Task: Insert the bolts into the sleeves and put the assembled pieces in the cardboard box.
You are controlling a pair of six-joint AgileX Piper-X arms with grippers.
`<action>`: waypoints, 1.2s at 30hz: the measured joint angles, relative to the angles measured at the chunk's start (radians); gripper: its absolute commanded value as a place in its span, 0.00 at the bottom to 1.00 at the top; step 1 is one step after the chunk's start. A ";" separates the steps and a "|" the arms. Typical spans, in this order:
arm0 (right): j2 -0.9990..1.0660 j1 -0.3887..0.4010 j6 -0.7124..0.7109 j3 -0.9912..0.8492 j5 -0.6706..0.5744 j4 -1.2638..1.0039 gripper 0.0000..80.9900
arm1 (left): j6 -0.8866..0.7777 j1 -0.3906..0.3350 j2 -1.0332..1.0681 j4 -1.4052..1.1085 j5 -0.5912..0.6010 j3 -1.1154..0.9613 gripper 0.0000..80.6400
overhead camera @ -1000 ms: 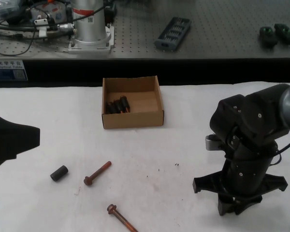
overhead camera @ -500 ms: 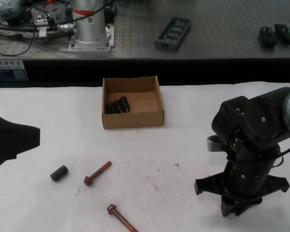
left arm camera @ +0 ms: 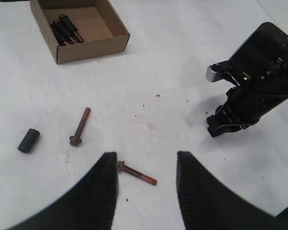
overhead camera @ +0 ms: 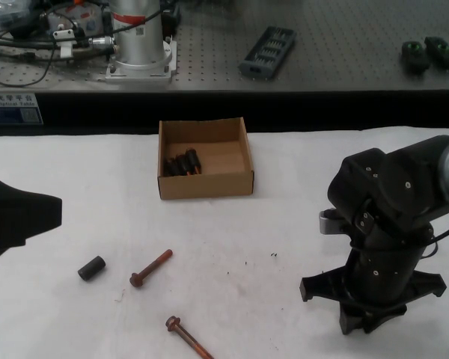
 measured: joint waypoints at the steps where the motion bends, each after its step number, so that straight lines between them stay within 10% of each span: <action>1: 0.000 0.000 -0.002 0.000 -0.007 0.000 0.38 | 0.000 0.000 0.000 0.000 0.000 0.000 0.37; 9: -0.003 0.000 -0.004 0.002 -0.018 -0.009 0.37 | 0.000 0.000 0.000 0.000 0.000 0.000 0.37; 20: -0.003 0.000 -0.004 0.003 0.017 -0.009 0.00 | 0.000 0.000 0.000 0.000 0.000 0.000 0.37; 24: -0.009 0.001 -0.034 0.004 0.027 -0.009 0.03 | -0.012 0.000 0.000 -0.014 -0.022 0.011 0.37; 36: -0.422 -0.006 -0.209 0.096 0.166 -0.142 0.03 | -0.598 -0.090 0.142 -0.374 -0.067 0.266 0.37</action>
